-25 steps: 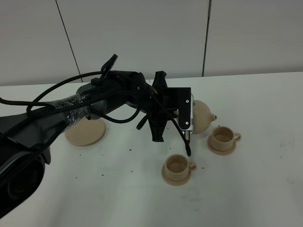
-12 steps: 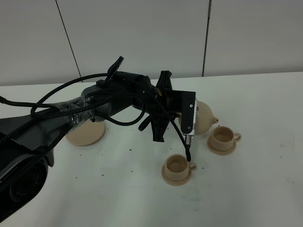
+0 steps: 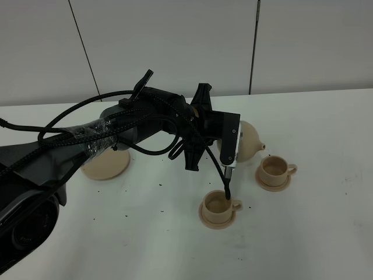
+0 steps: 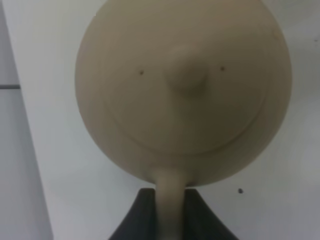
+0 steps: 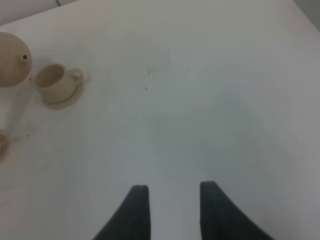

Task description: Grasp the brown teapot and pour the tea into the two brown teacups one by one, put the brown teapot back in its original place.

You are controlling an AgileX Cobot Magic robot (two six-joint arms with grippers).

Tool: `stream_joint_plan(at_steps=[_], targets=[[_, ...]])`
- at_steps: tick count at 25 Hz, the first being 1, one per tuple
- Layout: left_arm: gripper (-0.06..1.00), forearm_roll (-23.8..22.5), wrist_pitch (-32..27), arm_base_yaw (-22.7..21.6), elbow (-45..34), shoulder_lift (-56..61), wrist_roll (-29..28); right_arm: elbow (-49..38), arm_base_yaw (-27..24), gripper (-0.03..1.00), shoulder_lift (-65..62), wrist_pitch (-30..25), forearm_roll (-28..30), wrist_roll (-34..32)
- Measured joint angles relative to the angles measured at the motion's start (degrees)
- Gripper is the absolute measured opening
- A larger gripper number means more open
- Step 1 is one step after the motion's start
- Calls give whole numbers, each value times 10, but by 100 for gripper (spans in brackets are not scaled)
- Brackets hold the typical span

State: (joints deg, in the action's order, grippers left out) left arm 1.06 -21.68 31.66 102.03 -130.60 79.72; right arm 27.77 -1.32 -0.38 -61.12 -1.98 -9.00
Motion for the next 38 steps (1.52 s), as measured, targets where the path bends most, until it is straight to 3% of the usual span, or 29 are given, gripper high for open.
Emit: stream_joint_plan(at_steps=[17, 38], targets=[[17, -4, 39, 18, 0, 0, 41, 0, 0, 24, 0, 0, 0, 0], [17, -60, 65, 34, 0, 0, 72, 0, 0, 24, 0, 0, 0, 0]])
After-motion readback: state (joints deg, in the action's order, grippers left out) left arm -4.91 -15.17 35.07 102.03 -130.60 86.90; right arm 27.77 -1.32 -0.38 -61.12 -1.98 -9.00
